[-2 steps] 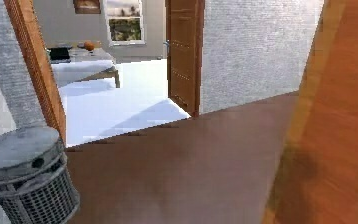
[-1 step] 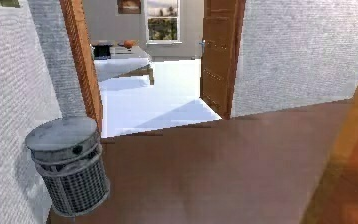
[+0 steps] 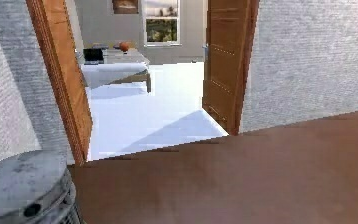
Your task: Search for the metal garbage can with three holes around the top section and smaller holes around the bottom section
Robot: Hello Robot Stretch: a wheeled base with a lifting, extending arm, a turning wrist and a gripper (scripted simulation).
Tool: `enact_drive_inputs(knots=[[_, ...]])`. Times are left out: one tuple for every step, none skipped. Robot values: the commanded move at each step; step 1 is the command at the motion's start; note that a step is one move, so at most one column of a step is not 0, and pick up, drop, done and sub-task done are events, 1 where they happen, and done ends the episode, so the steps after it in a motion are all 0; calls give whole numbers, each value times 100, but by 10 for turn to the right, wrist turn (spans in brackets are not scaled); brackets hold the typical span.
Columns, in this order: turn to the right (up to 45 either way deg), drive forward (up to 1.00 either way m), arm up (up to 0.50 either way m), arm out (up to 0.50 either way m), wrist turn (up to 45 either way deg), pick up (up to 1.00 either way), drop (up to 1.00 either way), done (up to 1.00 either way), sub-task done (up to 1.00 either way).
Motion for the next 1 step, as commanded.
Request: enact_drive_inputs(knots=[[-450,0,0,0,0,0,0,0,0]])
